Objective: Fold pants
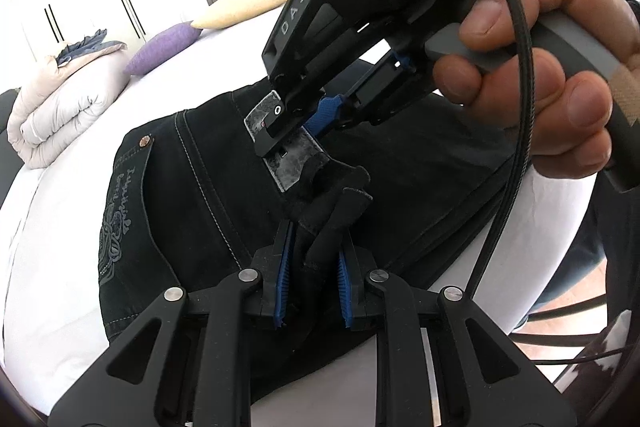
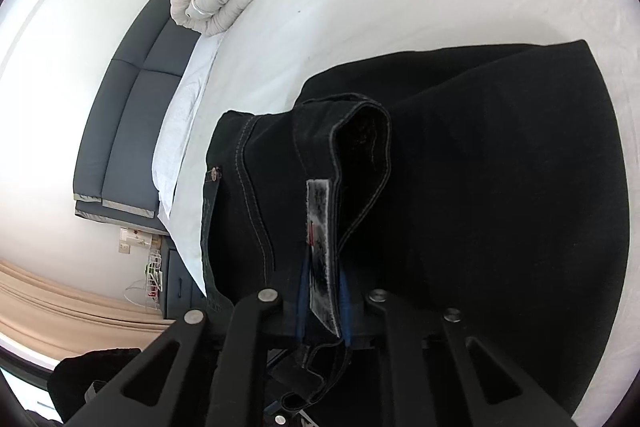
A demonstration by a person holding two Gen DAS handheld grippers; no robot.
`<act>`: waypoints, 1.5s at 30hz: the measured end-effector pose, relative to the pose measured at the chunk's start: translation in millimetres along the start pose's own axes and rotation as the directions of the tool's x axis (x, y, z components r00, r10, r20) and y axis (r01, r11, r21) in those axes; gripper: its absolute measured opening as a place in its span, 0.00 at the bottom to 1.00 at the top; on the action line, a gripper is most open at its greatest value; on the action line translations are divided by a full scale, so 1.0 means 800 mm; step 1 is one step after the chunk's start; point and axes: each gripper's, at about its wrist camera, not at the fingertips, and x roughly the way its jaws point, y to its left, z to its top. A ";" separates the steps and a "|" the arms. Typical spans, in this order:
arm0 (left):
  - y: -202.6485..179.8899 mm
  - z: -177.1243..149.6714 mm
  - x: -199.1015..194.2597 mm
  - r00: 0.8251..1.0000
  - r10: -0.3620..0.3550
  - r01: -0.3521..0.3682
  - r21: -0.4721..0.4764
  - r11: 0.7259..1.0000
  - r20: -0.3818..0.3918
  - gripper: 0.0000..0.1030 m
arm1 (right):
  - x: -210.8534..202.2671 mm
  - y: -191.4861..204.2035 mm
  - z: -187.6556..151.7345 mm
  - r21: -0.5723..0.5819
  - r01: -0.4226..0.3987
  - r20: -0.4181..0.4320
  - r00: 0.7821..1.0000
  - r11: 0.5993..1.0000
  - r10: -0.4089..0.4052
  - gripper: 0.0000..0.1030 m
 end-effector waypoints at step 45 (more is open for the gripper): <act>0.016 0.045 0.021 0.972 -0.232 0.229 0.070 0.971 0.035 0.18 | -0.124 -0.065 -0.016 0.015 0.027 0.215 0.976 1.000 -0.030 0.11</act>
